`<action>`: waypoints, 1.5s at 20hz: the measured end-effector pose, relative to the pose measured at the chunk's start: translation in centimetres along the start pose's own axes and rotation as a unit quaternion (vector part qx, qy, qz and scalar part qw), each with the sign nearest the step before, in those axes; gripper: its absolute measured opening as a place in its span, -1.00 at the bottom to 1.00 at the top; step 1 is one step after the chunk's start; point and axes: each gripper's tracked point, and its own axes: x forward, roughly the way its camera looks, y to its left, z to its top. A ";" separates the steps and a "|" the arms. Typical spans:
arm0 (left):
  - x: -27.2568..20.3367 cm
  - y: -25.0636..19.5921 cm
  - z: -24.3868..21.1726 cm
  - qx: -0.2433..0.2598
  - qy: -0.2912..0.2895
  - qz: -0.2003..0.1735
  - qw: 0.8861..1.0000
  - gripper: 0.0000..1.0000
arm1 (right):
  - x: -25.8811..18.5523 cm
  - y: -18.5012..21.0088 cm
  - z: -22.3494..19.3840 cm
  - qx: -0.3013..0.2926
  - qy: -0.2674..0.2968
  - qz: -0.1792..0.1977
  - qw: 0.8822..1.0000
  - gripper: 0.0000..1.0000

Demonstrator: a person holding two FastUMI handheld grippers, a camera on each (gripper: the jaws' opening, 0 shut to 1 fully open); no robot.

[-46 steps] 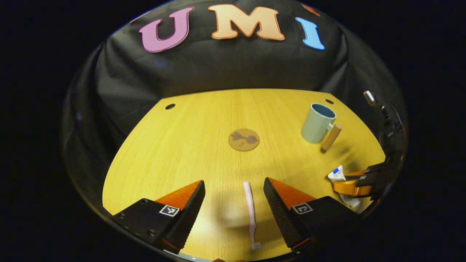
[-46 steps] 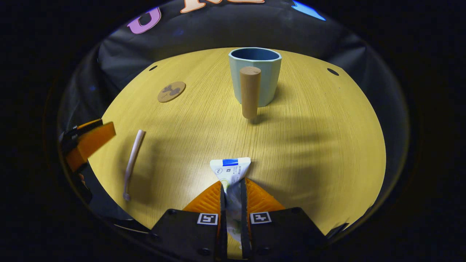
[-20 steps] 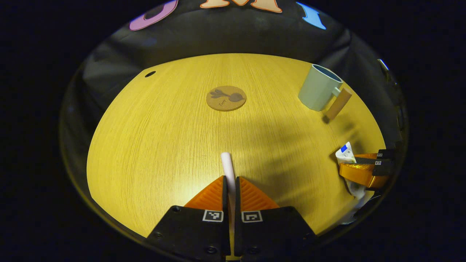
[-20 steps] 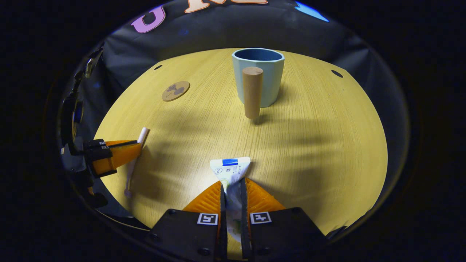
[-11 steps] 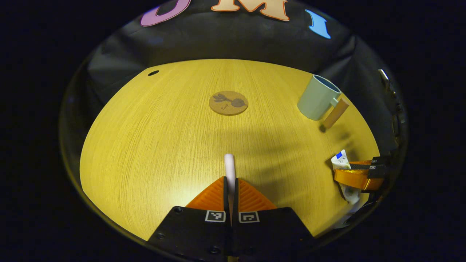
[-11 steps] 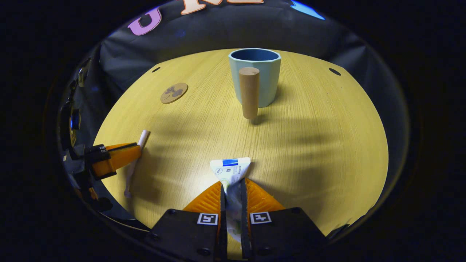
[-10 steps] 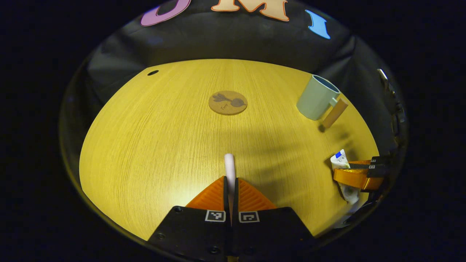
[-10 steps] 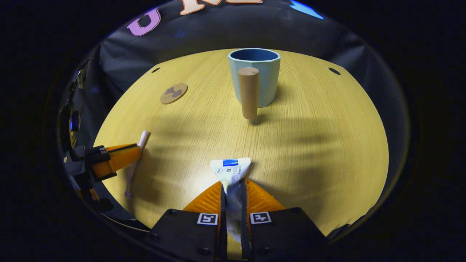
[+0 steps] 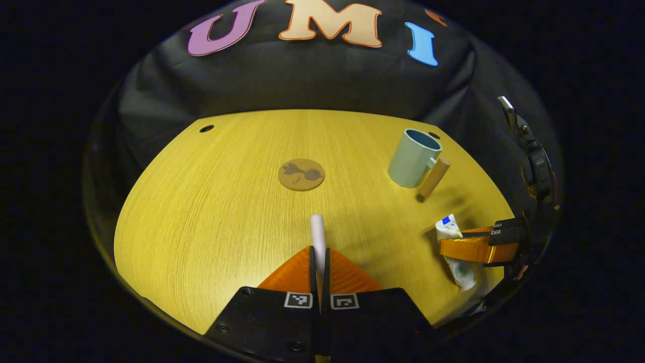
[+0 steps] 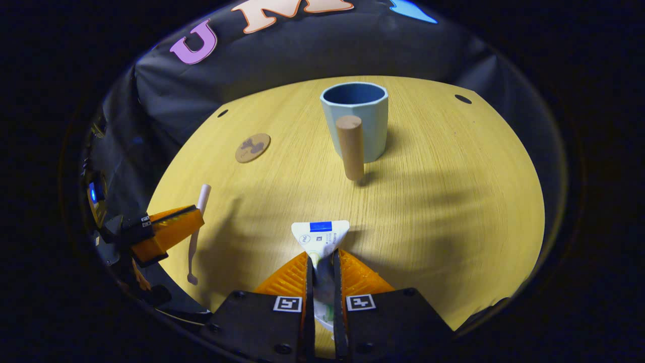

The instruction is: Put the toothbrush and toothpaste on the desktop into the cup, then pick up the cup and place it on the coaster on the desktop.

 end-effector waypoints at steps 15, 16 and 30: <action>-3.3 -0.8 7.7 0.023 -0.096 -0.015 0.995 -1.00 | -6.2 3.1 15.6 0.002 -0.181 0.034 0.983 -0.67; -3.6 -0.9 8.1 0.023 -0.100 -0.017 0.995 -1.00 | -6.4 3.4 17.0 0.005 -0.192 0.038 0.981 -0.67; -5.2 -0.3 11.6 0.020 -0.137 0.003 0.990 -1.00 | -1.6 -1.4 27.7 0.046 -0.285 0.003 0.957 -0.66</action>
